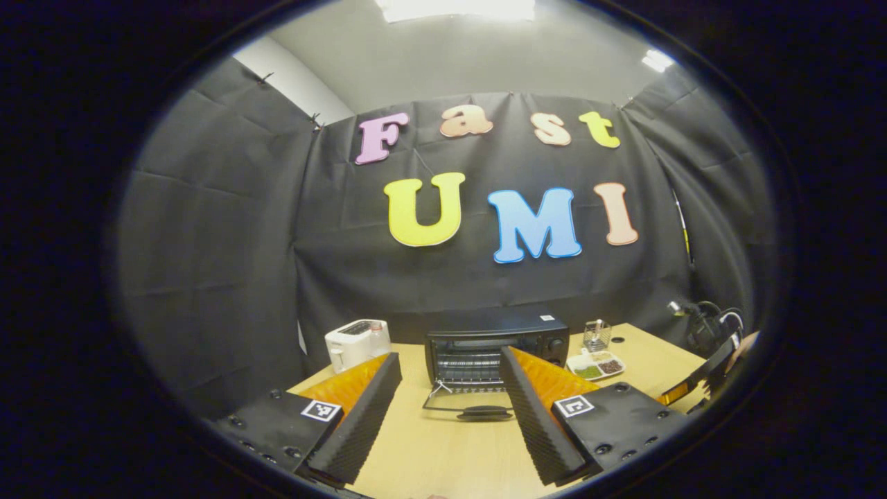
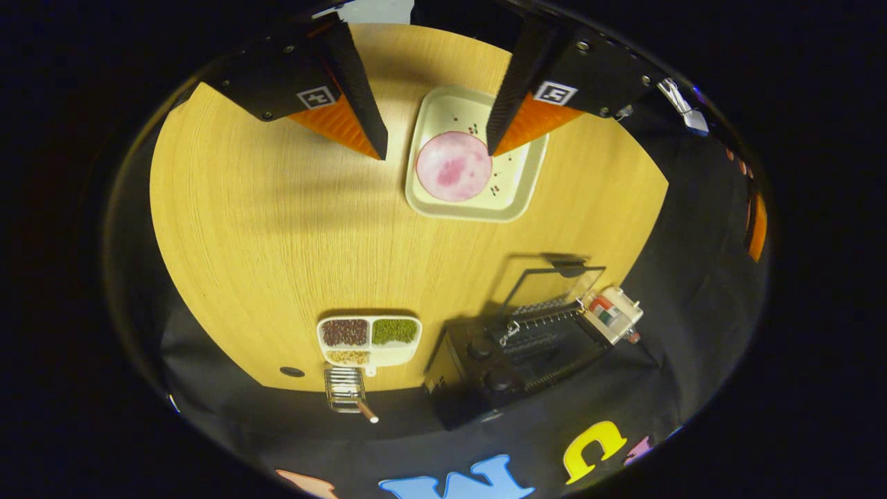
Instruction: Open the electric oven with the left hand, put the food in, and close the electric oven.
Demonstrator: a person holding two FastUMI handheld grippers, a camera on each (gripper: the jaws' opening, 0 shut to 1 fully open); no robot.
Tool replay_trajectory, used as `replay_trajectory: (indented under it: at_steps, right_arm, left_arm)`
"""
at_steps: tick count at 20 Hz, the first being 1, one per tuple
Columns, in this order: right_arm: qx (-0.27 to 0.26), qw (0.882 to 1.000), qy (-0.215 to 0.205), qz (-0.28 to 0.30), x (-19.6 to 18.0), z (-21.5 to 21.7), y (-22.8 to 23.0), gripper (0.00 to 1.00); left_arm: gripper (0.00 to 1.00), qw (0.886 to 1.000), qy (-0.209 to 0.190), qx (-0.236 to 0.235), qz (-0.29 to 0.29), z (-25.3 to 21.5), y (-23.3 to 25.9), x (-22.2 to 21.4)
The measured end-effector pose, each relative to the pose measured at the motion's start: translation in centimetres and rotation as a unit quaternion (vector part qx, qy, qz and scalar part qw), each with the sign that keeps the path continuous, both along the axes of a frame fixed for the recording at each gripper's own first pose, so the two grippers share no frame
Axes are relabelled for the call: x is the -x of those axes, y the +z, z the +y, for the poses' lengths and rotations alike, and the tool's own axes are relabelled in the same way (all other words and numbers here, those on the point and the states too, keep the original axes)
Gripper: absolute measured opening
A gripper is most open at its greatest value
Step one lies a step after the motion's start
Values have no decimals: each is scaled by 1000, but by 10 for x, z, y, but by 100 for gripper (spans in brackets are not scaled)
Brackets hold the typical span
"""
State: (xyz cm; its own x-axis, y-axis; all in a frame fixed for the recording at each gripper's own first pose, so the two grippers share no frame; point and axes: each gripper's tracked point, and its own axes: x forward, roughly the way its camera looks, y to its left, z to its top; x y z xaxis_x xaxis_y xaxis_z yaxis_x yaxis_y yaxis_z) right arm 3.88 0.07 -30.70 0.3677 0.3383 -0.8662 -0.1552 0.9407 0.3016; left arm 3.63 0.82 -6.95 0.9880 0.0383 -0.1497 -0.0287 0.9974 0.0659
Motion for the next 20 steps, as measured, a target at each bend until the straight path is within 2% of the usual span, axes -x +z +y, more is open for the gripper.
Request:
replay_trajectory:
  at_steps: [1,4,5,6,7,8,9,10,13,14,15,16,17,18,20]
  right_arm:
    - [-1,1000,-3,11,1,3,-8,81]
    - [3,999,-1,47,7,8,-32,71]
    - [13,998,4,57,9,7,-38,76]
    - [26,999,-2,48,2,2,-42,76]
    - [32,998,-9,46,-1,-3,-38,55]
    - [25,998,-11,60,0,1,-46,34]
    - [23,997,-15,66,1,1,-42,37]
    - [22,997,-10,75,3,1,-41,37]
    - [47,996,12,81,4,3,-46,38]
    - [62,995,-3,81,-4,4,-67,28]
    - [68,994,-5,80,-3,-3,-55,0]
    - [71,994,-4,79,1,-2,-38,6]
    - [65,995,-8,80,0,3,-47,6]
    - [51,995,-14,87,0,4,-46,1]
    - [16,995,-25,91,-2,5,-52,1]
  left_arm:
    - [96,1000,3,1,1,2,-1,1]
    - [100,1000,15,4,2,9,0,5]
    - [100,1000,19,3,1,13,0,4]
    - [100,1000,23,5,2,15,0,4]
    - [100,1000,25,8,3,14,-1,5]
    - [92,1000,26,9,3,15,-1,5]
    - [92,1000,28,8,2,16,-3,6]
    - [100,1000,29,8,3,17,-3,7]
    - [100,999,31,10,4,16,-4,5]
    - [98,999,31,9,5,16,-4,5]
    - [97,999,33,9,4,16,-3,6]
    - [95,999,34,10,1,15,-1,6]
    - [94,999,33,11,0,13,-1,6]
    - [92,999,31,12,0,10,0,5]
    - [96,1000,27,14,0,7,1,6]
